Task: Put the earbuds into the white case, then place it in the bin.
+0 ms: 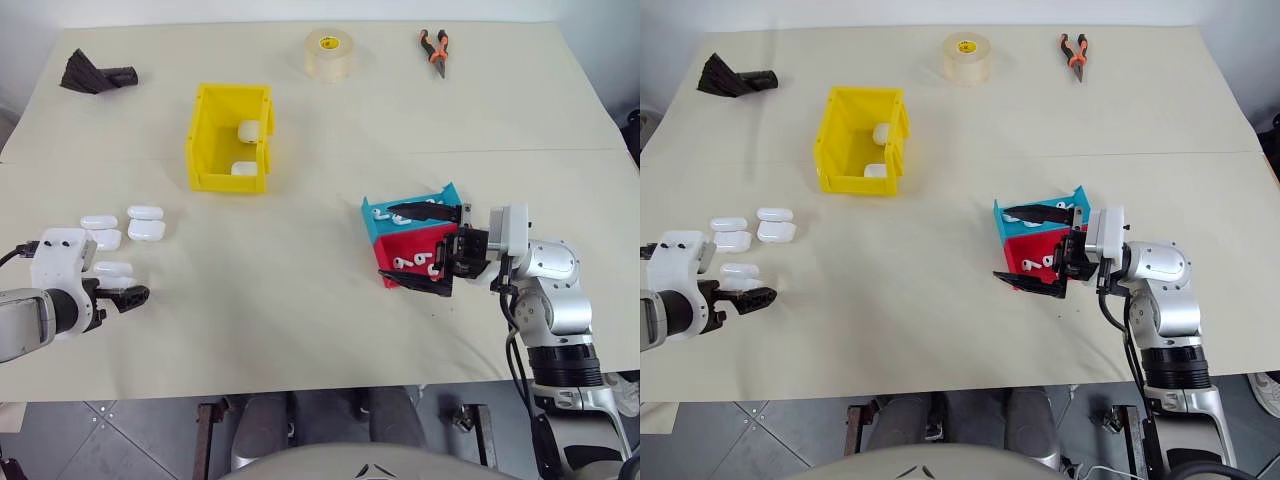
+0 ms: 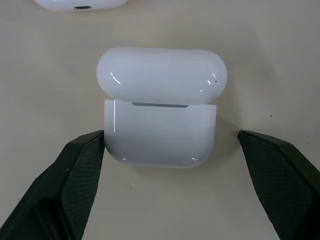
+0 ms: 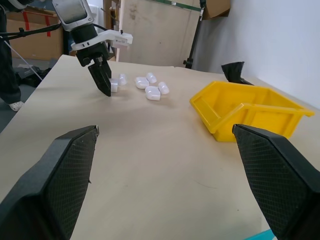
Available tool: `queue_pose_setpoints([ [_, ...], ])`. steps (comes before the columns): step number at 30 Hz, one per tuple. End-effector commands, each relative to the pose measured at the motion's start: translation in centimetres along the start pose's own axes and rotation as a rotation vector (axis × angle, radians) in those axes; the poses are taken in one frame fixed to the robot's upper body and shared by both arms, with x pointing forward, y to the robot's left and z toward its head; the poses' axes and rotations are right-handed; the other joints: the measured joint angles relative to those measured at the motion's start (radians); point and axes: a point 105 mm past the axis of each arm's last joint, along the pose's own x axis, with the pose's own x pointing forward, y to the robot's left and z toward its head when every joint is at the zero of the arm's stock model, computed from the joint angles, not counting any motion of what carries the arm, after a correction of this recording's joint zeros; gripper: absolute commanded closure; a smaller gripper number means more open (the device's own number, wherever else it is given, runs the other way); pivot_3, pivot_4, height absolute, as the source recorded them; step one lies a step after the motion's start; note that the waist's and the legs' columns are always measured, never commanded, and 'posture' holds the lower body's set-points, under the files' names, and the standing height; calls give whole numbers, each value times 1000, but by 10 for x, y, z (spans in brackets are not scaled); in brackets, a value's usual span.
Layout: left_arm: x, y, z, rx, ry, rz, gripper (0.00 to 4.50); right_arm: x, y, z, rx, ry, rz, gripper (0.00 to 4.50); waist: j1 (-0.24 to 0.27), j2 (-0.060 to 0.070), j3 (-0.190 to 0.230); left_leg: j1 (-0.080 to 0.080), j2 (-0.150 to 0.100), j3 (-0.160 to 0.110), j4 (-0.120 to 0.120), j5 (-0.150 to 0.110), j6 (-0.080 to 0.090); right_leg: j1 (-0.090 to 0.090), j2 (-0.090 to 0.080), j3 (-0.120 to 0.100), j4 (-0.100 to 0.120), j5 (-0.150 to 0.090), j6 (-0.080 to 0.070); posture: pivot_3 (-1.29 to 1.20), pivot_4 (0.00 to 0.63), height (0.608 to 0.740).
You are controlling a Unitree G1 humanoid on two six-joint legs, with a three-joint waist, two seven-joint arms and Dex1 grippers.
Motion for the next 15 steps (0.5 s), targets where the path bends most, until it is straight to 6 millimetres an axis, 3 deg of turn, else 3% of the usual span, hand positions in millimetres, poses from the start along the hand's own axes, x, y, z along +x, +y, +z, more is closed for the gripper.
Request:
queue_pose_setpoints([
  [1, 4, 7, -6, -18, 32, 38, 1256, 2, 2, 8, -20, -28, 5, 0, -1, 0, 0, 0, 0, 0, 0, 0, 0, 0, 0, 0, 0, 0, 0, 0, 150, 740],
  [3, 5, 5, -8, -16, 31, 32, 1775, 2, 3, 7, -14, -24, 3, 0, -1, 1, 0, 1, 0, 0, 0, 0, 0, 0, 0, 0, 0, 0, 0, 0, 150, 740],
  [8, 2, 0, -8, -41, -63, 8, 1773, -2, 3, 4, -4, -12, -2, 0, 0, 2, -1, 3, 0, 2, -1, 0, -1, 0, 0, 2, 1, 0, 0, 0, 150, 740],
  [15, -28, -61, 19, 187, -632, -427, 1773, -11, 1, 4, 0, 29, -18, 0, 3, 1, -1, 0, 0, 3, -2, 0, -1, -1, 0, 1, -1, 0, -1, 0, 150, 740],
])
